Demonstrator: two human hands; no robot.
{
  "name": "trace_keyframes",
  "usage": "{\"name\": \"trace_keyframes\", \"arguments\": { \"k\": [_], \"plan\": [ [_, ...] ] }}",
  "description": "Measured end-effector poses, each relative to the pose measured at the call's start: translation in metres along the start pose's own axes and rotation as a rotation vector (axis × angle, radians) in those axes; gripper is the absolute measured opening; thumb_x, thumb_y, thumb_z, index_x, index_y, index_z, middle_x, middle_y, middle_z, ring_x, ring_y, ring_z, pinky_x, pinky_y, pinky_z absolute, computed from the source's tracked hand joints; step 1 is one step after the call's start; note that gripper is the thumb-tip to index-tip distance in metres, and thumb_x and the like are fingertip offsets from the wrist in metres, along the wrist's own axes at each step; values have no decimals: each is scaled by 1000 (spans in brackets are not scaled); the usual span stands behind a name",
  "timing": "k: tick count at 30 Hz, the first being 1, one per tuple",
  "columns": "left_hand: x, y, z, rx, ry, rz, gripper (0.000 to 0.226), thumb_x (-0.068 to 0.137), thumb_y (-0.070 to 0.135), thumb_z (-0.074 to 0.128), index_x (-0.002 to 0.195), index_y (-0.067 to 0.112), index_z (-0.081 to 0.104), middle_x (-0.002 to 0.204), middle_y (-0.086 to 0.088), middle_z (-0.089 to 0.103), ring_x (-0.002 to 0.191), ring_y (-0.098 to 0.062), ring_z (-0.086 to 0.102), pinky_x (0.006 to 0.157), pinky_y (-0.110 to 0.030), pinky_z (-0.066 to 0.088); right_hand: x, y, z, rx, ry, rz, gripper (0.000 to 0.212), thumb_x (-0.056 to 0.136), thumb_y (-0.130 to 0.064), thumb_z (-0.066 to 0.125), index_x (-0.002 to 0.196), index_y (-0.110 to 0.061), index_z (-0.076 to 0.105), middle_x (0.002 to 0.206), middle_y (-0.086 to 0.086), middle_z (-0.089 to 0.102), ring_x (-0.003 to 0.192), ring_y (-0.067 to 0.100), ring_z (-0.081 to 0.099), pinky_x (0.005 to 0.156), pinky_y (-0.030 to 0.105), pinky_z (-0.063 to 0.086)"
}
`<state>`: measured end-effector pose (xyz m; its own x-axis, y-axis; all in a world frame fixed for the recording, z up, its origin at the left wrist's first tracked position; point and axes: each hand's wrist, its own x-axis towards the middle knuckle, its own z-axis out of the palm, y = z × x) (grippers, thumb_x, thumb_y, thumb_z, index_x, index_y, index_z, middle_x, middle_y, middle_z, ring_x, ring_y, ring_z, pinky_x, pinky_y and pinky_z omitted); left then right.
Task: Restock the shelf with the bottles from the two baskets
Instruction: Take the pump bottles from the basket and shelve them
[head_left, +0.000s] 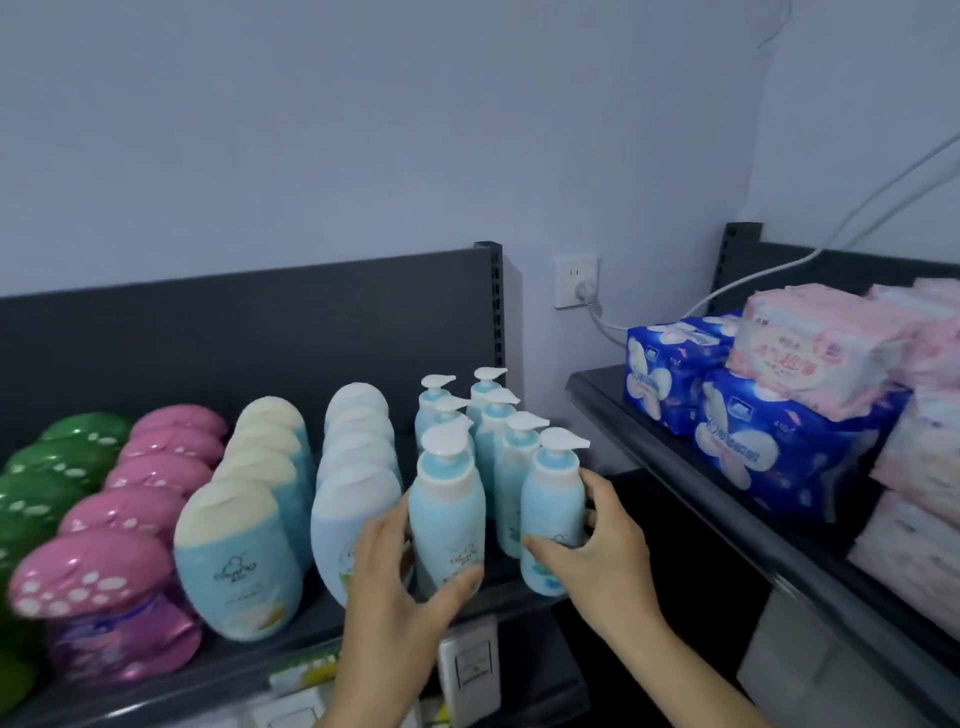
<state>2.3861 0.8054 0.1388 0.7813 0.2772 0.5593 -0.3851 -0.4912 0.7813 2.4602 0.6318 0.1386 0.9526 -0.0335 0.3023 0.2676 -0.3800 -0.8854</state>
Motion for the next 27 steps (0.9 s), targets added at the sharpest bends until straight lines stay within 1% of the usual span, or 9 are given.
{"name": "trace_keyframes", "arguments": {
  "k": [2,5,11,15,18,20,22,24,27],
  "plan": [
    [-5,-3,3,18,20,-27,84,62,18,87,126,52,44,113,37,48,114,2,49,91,-25,45,1,2,-1,-5,-9,-18,73,51,-36,82,113,-48,46,106,-19,63,98,9,61,86,40,52],
    [-10,-6,9,15,53,-63,82,60,27,82,127,53,42,119,31,51,116,-2,51,95,-32,47,4,4,-3,-16,-30,-47,74,53,-37,82,117,-43,46,109,-19,62,100,8,61,87,39,52],
    [-11,-10,27,38,80,-70,78,66,31,77,135,40,41,124,25,50,120,-8,50,98,-41,47,12,5,-2,-24,-43,-54,74,54,-35,83,117,-44,46,109,-16,62,98,10,62,85,40,52],
    [-11,-11,36,21,149,-82,78,66,32,76,126,61,36,122,30,47,120,-9,50,99,-42,47,17,8,-1,-12,-57,-52,74,53,-34,83,117,-45,46,108,-17,62,98,10,62,85,40,53],
    [-12,-11,40,21,175,-72,81,67,29,78,124,65,34,122,33,45,121,-8,49,100,-43,47,20,9,0,-9,-53,-60,74,53,-33,83,116,-45,46,107,-18,63,97,10,62,85,39,52],
    [-12,-11,42,40,177,-73,83,70,22,80,123,66,34,122,34,44,121,-6,49,99,-43,47,21,9,0,-9,-60,-60,74,54,-33,84,116,-44,46,106,-18,62,97,10,62,85,38,52],
    [-11,-10,44,57,182,-83,81,72,22,79,125,63,34,123,34,44,122,-5,47,100,-42,46,22,9,0,-2,-68,-59,73,54,-32,85,116,-45,46,105,-18,62,96,10,62,85,38,53],
    [-9,-9,46,54,192,-106,77,72,27,75,131,54,34,127,29,45,124,-5,46,102,-42,45,22,9,1,4,-76,-60,73,54,-31,85,115,-46,46,105,-18,62,96,10,62,85,39,53],
    [-6,-11,51,53,194,-114,77,75,17,76,138,35,36,132,20,46,126,-5,44,104,-40,43,24,8,0,19,-88,-59,71,55,-30,85,109,-50,44,103,-20,62,94,7,61,84,37,53]
  ]
}}
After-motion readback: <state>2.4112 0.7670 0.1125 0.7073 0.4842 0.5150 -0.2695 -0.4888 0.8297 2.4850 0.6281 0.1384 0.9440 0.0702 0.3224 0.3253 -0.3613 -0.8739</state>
